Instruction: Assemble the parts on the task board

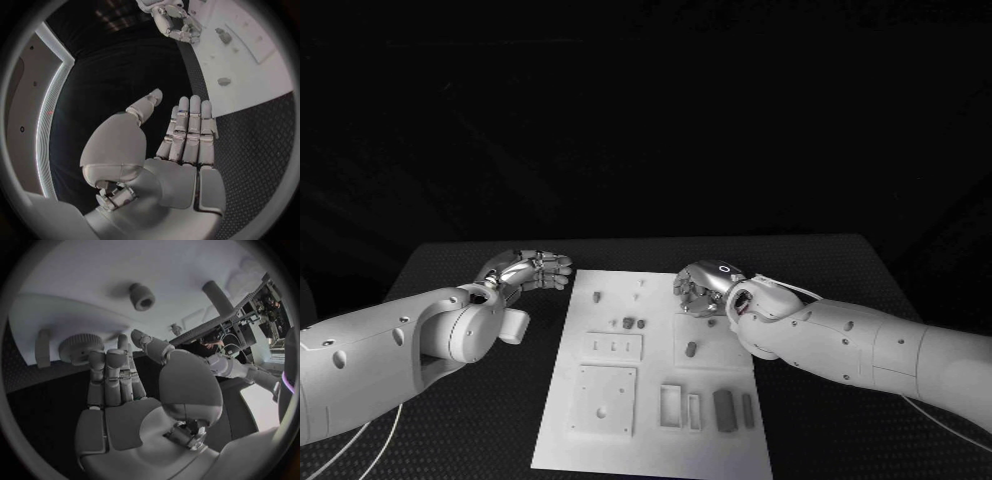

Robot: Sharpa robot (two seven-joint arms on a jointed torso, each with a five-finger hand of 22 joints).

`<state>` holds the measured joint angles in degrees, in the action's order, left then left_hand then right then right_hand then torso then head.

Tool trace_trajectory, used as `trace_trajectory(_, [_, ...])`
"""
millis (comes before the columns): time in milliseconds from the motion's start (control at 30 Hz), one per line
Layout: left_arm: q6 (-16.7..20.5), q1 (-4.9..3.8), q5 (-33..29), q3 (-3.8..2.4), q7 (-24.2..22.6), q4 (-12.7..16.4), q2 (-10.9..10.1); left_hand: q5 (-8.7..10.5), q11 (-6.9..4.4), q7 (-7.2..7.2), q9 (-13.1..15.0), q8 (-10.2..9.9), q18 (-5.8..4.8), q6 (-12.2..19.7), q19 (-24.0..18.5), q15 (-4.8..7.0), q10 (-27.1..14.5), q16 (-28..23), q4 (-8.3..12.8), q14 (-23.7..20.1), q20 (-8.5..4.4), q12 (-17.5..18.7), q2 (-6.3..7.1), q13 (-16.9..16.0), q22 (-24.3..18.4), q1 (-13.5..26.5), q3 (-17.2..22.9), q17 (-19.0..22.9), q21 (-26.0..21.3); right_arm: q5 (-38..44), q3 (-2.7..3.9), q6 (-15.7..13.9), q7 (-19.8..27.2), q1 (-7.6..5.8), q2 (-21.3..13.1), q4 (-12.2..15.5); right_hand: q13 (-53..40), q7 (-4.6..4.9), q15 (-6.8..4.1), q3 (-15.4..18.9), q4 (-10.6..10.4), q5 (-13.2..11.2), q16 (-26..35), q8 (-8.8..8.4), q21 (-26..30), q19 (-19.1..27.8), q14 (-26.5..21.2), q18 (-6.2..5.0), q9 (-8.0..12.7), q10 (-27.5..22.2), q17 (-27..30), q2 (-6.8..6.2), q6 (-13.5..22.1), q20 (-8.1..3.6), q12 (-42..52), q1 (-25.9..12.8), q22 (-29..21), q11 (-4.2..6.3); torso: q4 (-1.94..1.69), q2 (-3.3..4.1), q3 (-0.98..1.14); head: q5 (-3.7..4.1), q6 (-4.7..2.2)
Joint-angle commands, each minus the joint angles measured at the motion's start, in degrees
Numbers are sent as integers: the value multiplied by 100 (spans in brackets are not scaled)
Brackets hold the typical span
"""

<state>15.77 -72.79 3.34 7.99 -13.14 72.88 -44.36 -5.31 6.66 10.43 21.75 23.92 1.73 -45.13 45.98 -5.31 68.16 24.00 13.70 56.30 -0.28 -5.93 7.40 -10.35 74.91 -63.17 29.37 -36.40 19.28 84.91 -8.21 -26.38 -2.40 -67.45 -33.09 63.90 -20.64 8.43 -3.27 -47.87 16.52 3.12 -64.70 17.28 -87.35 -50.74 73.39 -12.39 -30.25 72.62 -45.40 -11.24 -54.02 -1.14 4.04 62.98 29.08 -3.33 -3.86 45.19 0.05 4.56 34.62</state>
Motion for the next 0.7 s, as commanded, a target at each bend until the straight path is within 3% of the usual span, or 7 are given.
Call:
trace_trajectory(33, [-61, -6, 18, -4, -45, -4, 6, -5, 25, 26, 12, -36, 75, 6, -39, 1, -32, 27, 32, 23, -21, 22, -9, -10, 128, 39, 9, -8, 22, -229, 1, -112, 255, -57, -10, 128, -33, -1, 5, 63, 4, -28, -38, -12, -15, -10, 39, -261, 12, 96, 6, -91, 15, 1, 49, -14, 4, 14, -6, -4, -6, 13, -14])
trace_trajectory(300, [-59, -6, 18, -4, -49, -29, 9, -5, 25, 12, 24, -27, 75, -13, -42, 1, -28, 27, 39, 22, -19, 28, -11, -17, 128, 34, 16, -9, 26, -179, 3, 22, 316, -216, -18, 412, -100, -13, -19, 422, 10, -15, -41, -8, -8, -7, 59, -261, 25, 169, 31, -96, -13, 9, 69, -231, 21, 41, -6, -7, -10, 12, -37])
trace_trajectory(533, [-55, -6, 18, -1, -43, -38, 17, -4, 25, 8, 27, -26, 74, -17, -44, 1, -27, 28, 41, 22, -18, 30, -9, -19, 128, 35, 17, -10, 27, 110, 3, 54, 258, -270, 42, 658, -426, -46, -98, 742, 20, 5, -55, -18, 12, 11, 50, -261, 55, 363, 46, -107, -52, 12, 249, -281, 40, 123, -8, -1, -4, -3, -59])
trace_trajectory(700, [-55, -6, 18, -1, -41, -40, 29, -3, 25, 9, 28, -26, 74, -18, -44, 0, -26, 28, 41, 22, -18, 31, -7, -21, 128, 37, 16, -10, 28, 168, 4, 254, 98, -294, 173, 691, -1406, -105, -179, 1073, 43, 11, -66, -50, 61, 13, 21, -261, 89, 339, 57, -119, -81, 13, 693, -360, 52, 192, -19, -2, -12, -4, -60])
